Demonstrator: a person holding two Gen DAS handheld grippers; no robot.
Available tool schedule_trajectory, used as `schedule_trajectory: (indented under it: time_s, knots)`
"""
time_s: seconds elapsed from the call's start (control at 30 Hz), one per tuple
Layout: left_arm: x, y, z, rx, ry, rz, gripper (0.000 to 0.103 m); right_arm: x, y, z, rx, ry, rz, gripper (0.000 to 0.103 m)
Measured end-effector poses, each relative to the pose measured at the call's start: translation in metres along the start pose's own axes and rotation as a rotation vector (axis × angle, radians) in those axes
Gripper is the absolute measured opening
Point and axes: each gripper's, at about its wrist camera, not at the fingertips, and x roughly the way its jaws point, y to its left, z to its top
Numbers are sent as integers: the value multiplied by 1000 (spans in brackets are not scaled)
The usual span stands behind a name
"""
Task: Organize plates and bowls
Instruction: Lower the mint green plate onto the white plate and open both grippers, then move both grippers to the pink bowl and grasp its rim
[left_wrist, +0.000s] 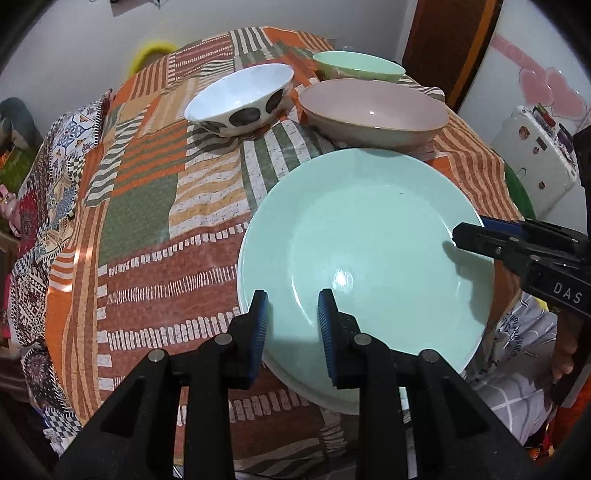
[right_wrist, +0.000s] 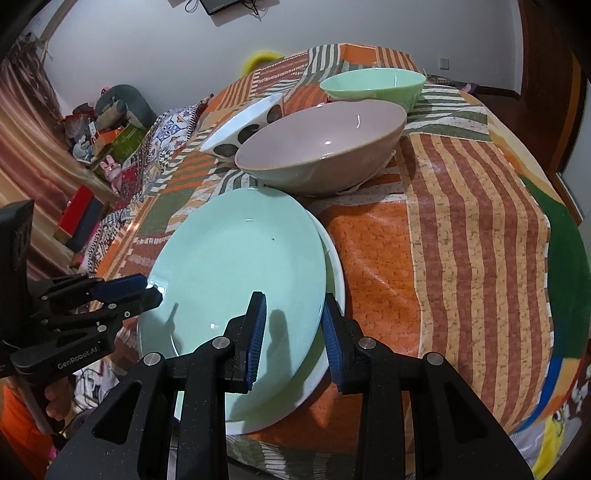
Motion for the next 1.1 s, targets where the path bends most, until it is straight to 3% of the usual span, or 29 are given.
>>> schedule_trajectory:
  time_s: [0.3, 0.57, 0.83, 0.97, 1.1]
  knots:
    - [-11, 10, 4, -41, -32, 4, 27, -8, -7, -1, 12, -10, 0, 31]
    - [-37, 17, 25, -61, -130, 16, 29, -38, -8, 10, -10, -110, -42, 33]
    - [-58, 18, 59, -73, -240, 14, 46, -54, -10, 26, -5, -184, -45, 34]
    - [-56, 18, 76, -77, -259, 1, 50, -59, -12, 38, 3, -227, -52, 45]
    - [-45, 20, 94, -86, -250, -30, 54, -59, -17, 51, 8, -252, -63, 48]
